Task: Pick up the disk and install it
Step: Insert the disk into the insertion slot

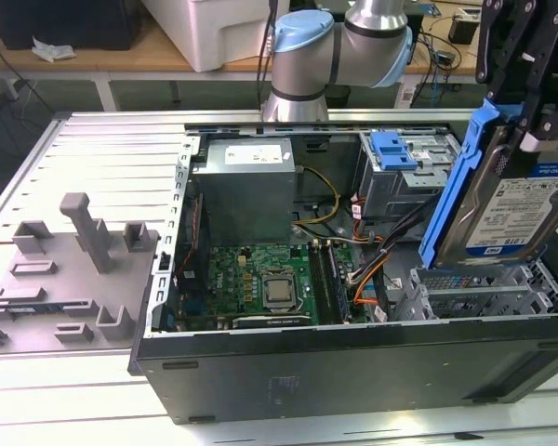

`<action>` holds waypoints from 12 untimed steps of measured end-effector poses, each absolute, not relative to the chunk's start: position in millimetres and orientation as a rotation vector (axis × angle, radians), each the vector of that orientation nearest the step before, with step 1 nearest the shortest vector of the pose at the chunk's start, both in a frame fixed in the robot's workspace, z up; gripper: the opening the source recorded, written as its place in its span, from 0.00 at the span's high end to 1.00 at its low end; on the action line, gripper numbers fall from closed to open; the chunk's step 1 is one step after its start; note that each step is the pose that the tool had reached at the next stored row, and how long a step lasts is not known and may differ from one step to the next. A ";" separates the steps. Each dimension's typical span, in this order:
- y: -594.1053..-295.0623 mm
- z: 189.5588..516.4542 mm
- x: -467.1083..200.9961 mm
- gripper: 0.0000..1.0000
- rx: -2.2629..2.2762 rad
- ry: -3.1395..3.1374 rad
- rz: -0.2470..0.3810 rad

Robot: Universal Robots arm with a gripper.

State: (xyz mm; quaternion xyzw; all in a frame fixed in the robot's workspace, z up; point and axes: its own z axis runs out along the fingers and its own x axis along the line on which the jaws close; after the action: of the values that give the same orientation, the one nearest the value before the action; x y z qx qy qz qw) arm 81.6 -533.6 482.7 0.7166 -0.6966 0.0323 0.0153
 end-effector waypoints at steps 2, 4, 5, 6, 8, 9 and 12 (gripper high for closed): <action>-533.6 482.0 82.9 0.64 2.229 -2.168 0.101; -533.6 481.4 84.6 0.64 2.229 -2.168 0.101; -533.5 481.1 85.4 0.64 2.229 -2.168 0.101; -533.4 480.8 86.0 0.64 2.228 -2.169 0.100; -532.9 480.1 86.9 0.64 2.226 -2.171 0.100; -532.6 479.8 87.1 0.64 2.226 -2.171 0.101; -530.9 478.8 87.7 0.64 2.222 -2.175 0.100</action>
State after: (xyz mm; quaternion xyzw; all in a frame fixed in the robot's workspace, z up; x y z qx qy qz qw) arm 87.7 -530.9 478.8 0.7141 -0.6991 0.0323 0.0154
